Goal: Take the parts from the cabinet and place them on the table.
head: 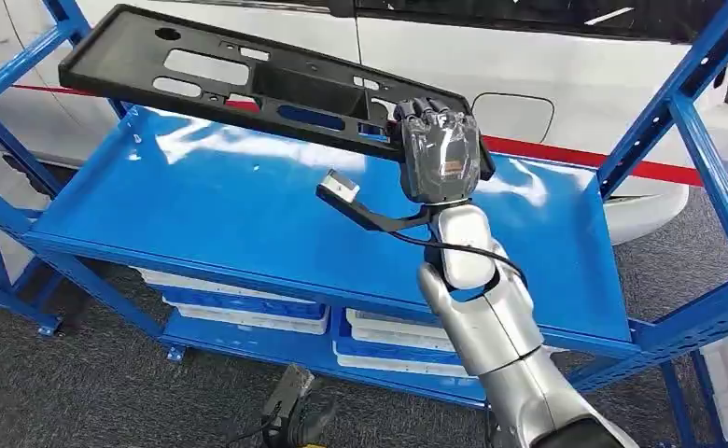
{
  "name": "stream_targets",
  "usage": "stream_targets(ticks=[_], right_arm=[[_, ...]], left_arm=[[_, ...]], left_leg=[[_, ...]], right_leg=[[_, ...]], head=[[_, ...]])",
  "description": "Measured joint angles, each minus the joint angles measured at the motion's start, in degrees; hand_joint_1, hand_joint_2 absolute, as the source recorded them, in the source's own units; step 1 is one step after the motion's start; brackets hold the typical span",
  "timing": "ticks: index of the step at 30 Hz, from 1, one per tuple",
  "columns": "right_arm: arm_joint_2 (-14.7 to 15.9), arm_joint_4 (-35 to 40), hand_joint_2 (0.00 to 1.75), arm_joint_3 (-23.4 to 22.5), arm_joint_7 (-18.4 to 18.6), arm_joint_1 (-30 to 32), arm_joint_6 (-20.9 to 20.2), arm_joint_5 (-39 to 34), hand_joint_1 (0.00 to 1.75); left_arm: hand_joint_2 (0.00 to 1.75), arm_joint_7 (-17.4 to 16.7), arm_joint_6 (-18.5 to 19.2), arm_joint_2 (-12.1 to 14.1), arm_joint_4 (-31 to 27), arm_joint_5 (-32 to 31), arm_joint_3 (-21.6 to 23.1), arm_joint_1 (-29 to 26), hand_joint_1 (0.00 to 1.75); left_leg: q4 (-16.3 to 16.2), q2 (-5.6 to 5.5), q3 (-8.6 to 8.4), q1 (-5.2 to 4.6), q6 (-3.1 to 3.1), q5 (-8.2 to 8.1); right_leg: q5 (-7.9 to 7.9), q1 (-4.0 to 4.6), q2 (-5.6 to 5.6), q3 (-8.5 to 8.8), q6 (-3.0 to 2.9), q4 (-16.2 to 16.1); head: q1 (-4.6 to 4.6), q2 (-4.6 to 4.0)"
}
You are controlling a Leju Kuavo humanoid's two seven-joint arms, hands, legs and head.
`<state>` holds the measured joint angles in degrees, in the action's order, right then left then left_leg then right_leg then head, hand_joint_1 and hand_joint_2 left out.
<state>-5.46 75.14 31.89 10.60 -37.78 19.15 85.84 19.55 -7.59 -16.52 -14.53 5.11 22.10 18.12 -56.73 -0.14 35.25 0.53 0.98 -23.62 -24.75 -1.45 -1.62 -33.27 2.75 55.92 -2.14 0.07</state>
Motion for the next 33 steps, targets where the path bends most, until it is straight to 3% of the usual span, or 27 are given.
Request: stream_targets(ticks=[3, 5, 10, 12, 13, 14, 16, 18, 19, 20, 22, 23, 24, 27, 28, 29, 30, 32, 33], right_arm=[[-1.03, 1.46, 1.75, 0.55, -0.79, 0.06, -0.07, -2.08, 1.75], [-1.64, 2.10, 1.75, 0.92, -0.99, -0.18, -0.15, -4.16, 1.75], [-2.30, 2.60, 1.75, 0.96, -1.56, -0.81, -0.04, -8.75, 1.75], [-2.32, 2.80, 1.75, 0.83, -1.71, -1.01, -0.07, -9.07, 1.75], [-2.26, 2.80, 1.75, 0.68, -1.73, -1.15, -0.07, -9.14, 1.75], [-2.19, 2.80, 1.75, 0.63, -1.77, -1.29, -0.07, -9.25, 1.75], [-1.99, 2.56, 1.75, 0.50, -2.10, -1.55, -0.06, -9.49, 1.75], [-1.73, 2.13, 1.75, 0.46, -2.38, -1.45, 0.00, -9.64, 1.75], [-1.60, 1.88, 1.75, 0.39, -2.45, -1.43, 0.04, -9.73, 1.75], [-1.51, 1.66, 1.75, 0.24, -2.52, -1.44, 0.09, -9.86, 1.75], [-1.49, 1.42, 1.75, -0.07, -2.60, -1.56, 0.29, -10.12, 1.75], [-1.49, 1.40, 1.75, -0.24, -2.65, -1.74, 0.37, -10.19, 1.75], [-1.53, 1.31, 1.75, -0.26, -2.67, -1.79, 0.50, -10.32, 1.75], [-1.40, 0.96, 1.75, -0.48, -2.74, -1.93, 0.79, -10.47, 1.75], [-1.40, 0.81, 1.75, -0.48, -2.76, -1.95, 0.81, -10.50, 1.75], [-1.42, 0.75, 1.75, -0.48, -2.76, -2.04, 0.83, -10.52, 1.75], [-1.47, 0.72, 1.75, -0.48, -2.80, -2.06, 0.88, -10.52, 1.75], [-1.49, 0.46, 1.75, -0.55, -2.84, -2.07, 0.90, -10.58, 1.75], [-1.47, 0.31, 1.75, -0.61, -2.84, -2.05, 0.90, -10.63, 1.75]], left_arm=[[1.75, -2.89, -6.22, -0.11, 0.00, 0.35, -0.15, 0.13, 0.00], [1.75, -3.36, -8.24, -0.11, 0.00, 0.39, -0.53, 0.16, 0.00], [1.75, -3.01, -8.65, 0.11, 0.00, 0.57, -1.09, 0.17, 0.00], [1.75, -2.96, -8.45, 0.17, 0.00, 0.74, -1.38, 0.21, 0.00], [1.75, -2.96, -7.72, 0.17, 0.00, 1.00, -1.42, 0.29, 0.00], [1.75, -2.96, -6.99, 0.17, -0.02, 1.44, -1.46, 0.49, 0.00], [1.75, -2.79, -5.31, 0.20, -0.02, 2.08, -1.68, 0.86, 0.00], [1.75, -2.48, -4.33, 0.37, -0.02, 2.19, -2.03, 0.92, 0.00], [1.75, -2.42, -3.88, 0.48, -0.02, 2.19, -2.19, 0.96, 0.00], [1.75, -2.26, -3.58, 0.61, -0.02, 2.25, -2.40, 1.05, 0.00], [1.75, -1.93, -3.21, 0.72, -0.02, 2.38, -2.56, 1.48, 0.00], [1.75, -1.76, -3.16, 0.74, -0.04, 2.38, -2.65, 1.79, 0.00], [1.75, -1.65, -3.14, 0.76, -0.07, 2.38, -2.75, 2.08, 0.00], [1.75, -1.50, -3.03, 0.85, -0.13, 2.34, -2.93, 2.24, 0.00], [1.75, -1.50, -3.03, 0.98, -0.13, 2.34, -2.95, 2.24, 0.00], [1.75, -1.48, -3.03, 1.03, -0.13, 2.34, -2.95, 2.27, 0.00], [1.75, -1.46, -2.99, 1.09, -0.13, 2.27, -2.95, 2.26, 0.00], [1.75, -1.43, -2.86, 1.18, -0.13, 2.25, -2.97, 2.31, 0.00], [1.75, -1.43, -2.60, 1.22, -0.13, 2.25, -2.97, 2.31, 0.00]], left_leg=[[-0.01, 0.01, 0.02, -0.12, 0.03, -0.03], [-0.05, -0.03, 0.02, -0.24, 0.07, -0.05], [-0.53, -0.03, 0.31, -0.49, 0.60, -0.36], [-0.46, -0.06, 0.31, -0.50, 1.11, 0.07], [0.33, 0.03, 0.01, 0.24, 1.80, 0.69], [0.47, 0.01, 0.03, 0.09, 2.03, 0.90], [0.47, -0.10, 0.39, 0.00, 2.37, 1.16], [0.43, -0.27, 0.80, -0.11, 2.32, 1.47], [0.42, -0.38, 0.96, -0.11, 2.19, 1.62], [0.38, -0.49, 1.15, -0.09, 2.00, 1.80], [0.16, -0.81, 1.46, 0.00, 1.55, 2.11], [-0.11, -0.96, 1.71, -0.01, 1.27, 2.27], [-0.05, -1.11, 2.15, -0.28, 0.75, 2.54], [-0.19, -1.18, 2.52, -0.13, -0.49, 3.37], [-0.24, -1.38, 2.89, -0.02, -0.85, 3.55], [-1.21, -0.95, 3.49, 0.10, -1.14, 1.74], [-3.80, -0.56, 4.28, 0.14, -1.42, -1.27], [-12.64, -0.21, 6.93, 0.21, -1.91, -7.39], [-16.53, -0.13, 7.92, 0.21, -2.05, -8.98]], right_leg=[[0.00, -0.10, 0.01, -0.01, 0.01, -0.01], [0.01, -0.23, -0.03, 0.00, 0.02, -0.03], [0.12, -0.42, -0.05, 0.02, 0.27, -0.10], [0.49, -0.40, -0.13, 0.20, 0.77, -0.29], [-0.14, -0.58, -0.02, -0.22, 0.88, 0.14], [-1.69, -0.53, 0.43, -1.08, 0.43, 1.84], [-6.19, -0.44, 1.03, -4.57, -0.51, 10.63], [-9.17, -0.34, 1.35, -7.83, -0.52, 19.00], [-8.97, -0.35, 1.35, -7.67, -0.18, 19.25], [-7.75, -0.38, 1.35, -6.02, 0.30, 16.61], [-4.13, -0.44, 1.35, 0.12, 1.12, 5.87], [-3.92, -0.46, 1.46, 2.67, 0.90, 0.92], [-3.20, 0.07, 1.72, 3.09, 0.38, 1.76], [-2.85, 0.20, 1.87, 1.95, -0.42, 1.75], [-2.32, -0.31, 1.75, 1.52, -1.20, 1.45], [-1.89, -0.31, 1.59, 1.22, -1.71, 1.49], [-1.53, -0.31, 1.55, 0.77, -2.28, 1.49], [-0.77, -0.01, 1.35, -0.19, -2.70, 1.55], [-0.37, 0.11, 1.26, -0.79, -2.73, 1.61]], head=[[0.00, 0.00], [-0.02, 0.00], [-0.02, 0.00], [-0.02, 0.00], [0.04, 0.00], [0.09, 0.00], [0.61, 0.00], [0.67, 0.00], [0.63, 0.00], [0.74, 0.00], [0.81, 0.00], [0.92, 0.00], [0.81, 0.00], [0.76, 0.00], [0.81, 0.00], [0.66, 0.00], [0.20, 0.00], [-0.02, 0.00], [-0.11, 0.00]])
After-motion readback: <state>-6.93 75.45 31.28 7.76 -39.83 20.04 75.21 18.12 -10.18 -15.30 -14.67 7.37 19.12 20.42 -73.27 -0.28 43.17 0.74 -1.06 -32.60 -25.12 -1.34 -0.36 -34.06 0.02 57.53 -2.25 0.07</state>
